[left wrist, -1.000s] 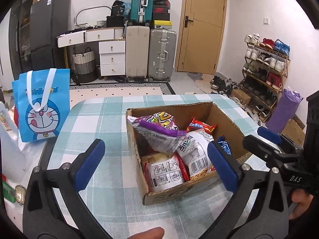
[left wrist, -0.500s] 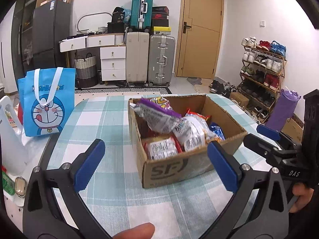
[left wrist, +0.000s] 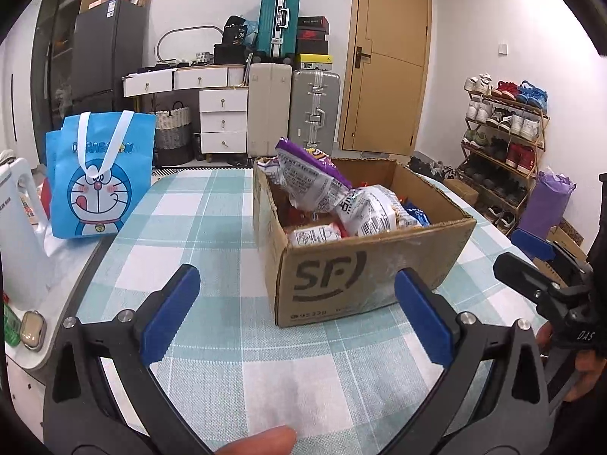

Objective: Organize snacks

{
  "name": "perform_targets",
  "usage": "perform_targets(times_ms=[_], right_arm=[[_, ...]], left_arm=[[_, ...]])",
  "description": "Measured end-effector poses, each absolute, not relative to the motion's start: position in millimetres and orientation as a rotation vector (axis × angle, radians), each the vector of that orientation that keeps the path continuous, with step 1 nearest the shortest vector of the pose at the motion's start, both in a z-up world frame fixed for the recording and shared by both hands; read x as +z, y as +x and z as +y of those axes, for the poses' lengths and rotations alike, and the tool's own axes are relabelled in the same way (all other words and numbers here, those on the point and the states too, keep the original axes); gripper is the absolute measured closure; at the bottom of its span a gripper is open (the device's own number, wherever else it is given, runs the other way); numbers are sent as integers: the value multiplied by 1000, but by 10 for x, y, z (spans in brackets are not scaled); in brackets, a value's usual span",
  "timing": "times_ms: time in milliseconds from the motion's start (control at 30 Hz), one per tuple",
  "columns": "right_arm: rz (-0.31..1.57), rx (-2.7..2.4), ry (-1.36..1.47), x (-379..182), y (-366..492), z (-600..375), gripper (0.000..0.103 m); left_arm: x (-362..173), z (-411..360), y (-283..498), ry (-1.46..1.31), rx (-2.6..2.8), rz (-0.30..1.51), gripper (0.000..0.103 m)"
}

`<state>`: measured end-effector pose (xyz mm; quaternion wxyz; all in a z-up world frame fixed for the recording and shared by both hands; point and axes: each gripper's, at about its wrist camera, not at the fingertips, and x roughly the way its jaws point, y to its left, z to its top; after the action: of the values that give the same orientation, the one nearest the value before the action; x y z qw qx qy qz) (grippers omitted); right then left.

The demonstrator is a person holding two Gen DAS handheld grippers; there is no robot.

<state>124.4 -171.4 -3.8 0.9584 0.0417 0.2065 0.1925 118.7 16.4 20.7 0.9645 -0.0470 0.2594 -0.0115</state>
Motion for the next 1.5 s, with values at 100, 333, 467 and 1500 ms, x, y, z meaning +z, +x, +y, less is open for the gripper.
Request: perform_targets(times_ms=[100, 333, 467, 1500], right_arm=[[411, 381, 86, -62, 1217, -1724, 0], [384, 379, 83, -68, 1128, -1736, 0], [360, 380, 70, -54, 1082, -1722, 0], [340, 376, 37, -61, 1023, -1693, 0]], left_arm=[[154, 150, 1140, -83, -26, 530, 1], [77, 127, 1097, -51, -28, 543, 1], [43, 142, 1071, -53, -31, 537, 1], [12, 212, 1042, -83, -26, 516, 1]])
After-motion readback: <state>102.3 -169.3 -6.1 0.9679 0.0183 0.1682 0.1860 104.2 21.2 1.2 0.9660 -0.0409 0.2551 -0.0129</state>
